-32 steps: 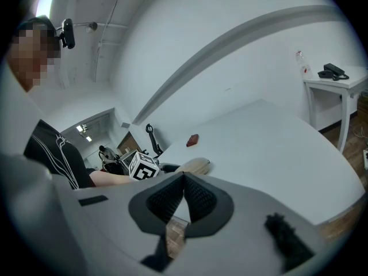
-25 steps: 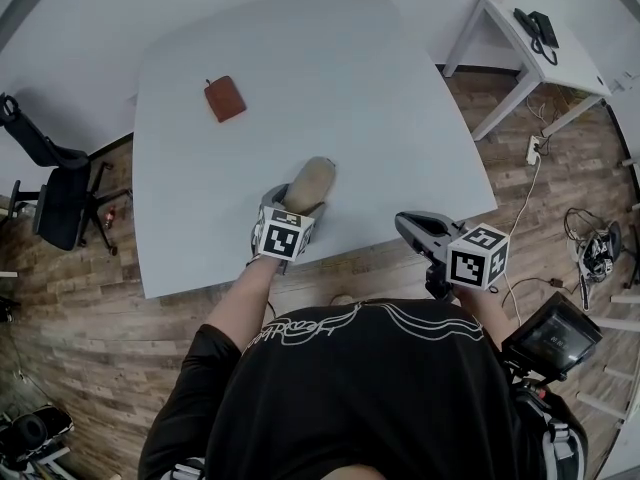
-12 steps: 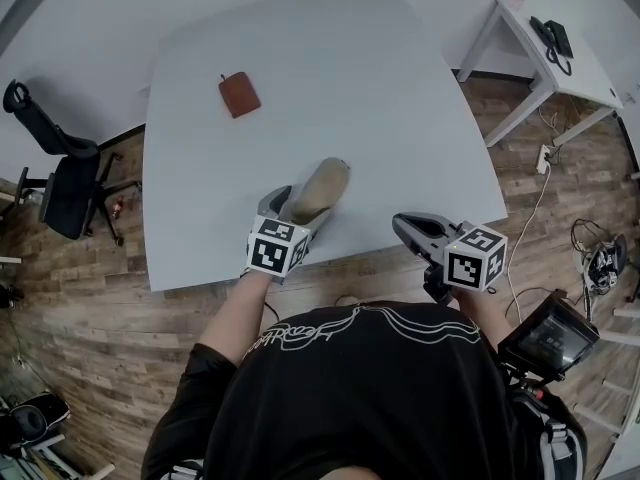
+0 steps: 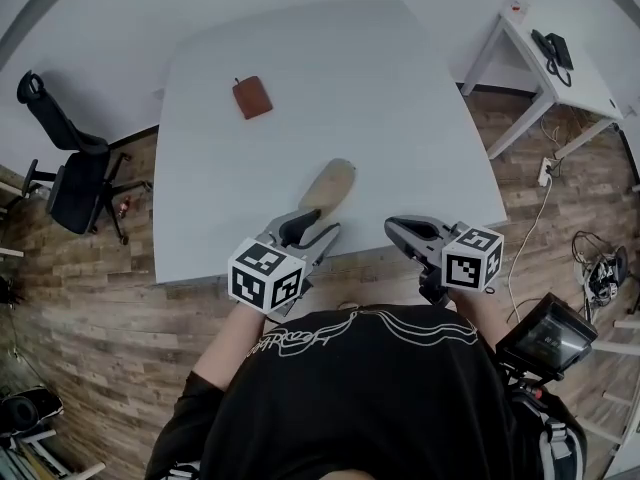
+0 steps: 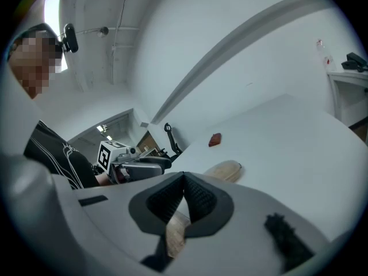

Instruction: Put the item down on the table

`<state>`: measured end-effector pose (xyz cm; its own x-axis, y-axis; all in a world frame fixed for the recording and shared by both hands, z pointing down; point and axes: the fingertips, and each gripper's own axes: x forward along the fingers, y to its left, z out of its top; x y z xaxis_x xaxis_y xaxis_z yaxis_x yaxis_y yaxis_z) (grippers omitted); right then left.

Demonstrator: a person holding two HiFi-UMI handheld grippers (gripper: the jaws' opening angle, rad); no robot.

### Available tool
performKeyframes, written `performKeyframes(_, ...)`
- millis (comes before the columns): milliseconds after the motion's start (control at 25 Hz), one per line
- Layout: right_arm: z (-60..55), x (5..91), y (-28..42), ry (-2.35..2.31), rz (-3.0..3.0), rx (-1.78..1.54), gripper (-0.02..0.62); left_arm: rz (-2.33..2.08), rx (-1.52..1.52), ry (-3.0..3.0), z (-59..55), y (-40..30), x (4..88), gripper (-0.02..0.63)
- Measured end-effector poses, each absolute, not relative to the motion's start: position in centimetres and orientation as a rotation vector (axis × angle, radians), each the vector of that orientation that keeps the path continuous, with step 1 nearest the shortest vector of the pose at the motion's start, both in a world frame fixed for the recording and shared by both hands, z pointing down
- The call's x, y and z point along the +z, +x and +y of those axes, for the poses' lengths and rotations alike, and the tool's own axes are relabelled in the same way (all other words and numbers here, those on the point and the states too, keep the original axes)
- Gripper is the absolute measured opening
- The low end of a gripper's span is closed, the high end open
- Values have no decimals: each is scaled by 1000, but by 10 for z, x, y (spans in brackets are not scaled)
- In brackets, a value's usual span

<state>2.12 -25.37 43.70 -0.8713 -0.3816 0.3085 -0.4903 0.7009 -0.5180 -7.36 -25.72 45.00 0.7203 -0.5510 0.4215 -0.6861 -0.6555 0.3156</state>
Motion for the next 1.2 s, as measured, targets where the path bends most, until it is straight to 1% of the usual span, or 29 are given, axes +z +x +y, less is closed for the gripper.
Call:
performKeyframes(40,-252,434,18,693,-2739,917,6,-938,383,2464,-253,-74,445,157)
performKeyframes(80,-250,432,15,682,-2745,916,6,-927,357,2457,-250,-73,440,107)
performKeyframes(120,-249,431,13,673,-2747,907,6,-910,325,2449,-247,-73,436,39)
performKeyframes(160,-248,430,11,663,-2750,898,6,-883,293,2443,-244,-71,433,8)
performKeyframes(440,-238,432,5,603,-2747,834,6,-750,290,2470,-229,-53,435,6)
performKeyframes(1200,-233,440,3,586,-2720,814,6,-761,307,2462,-227,-51,441,6)
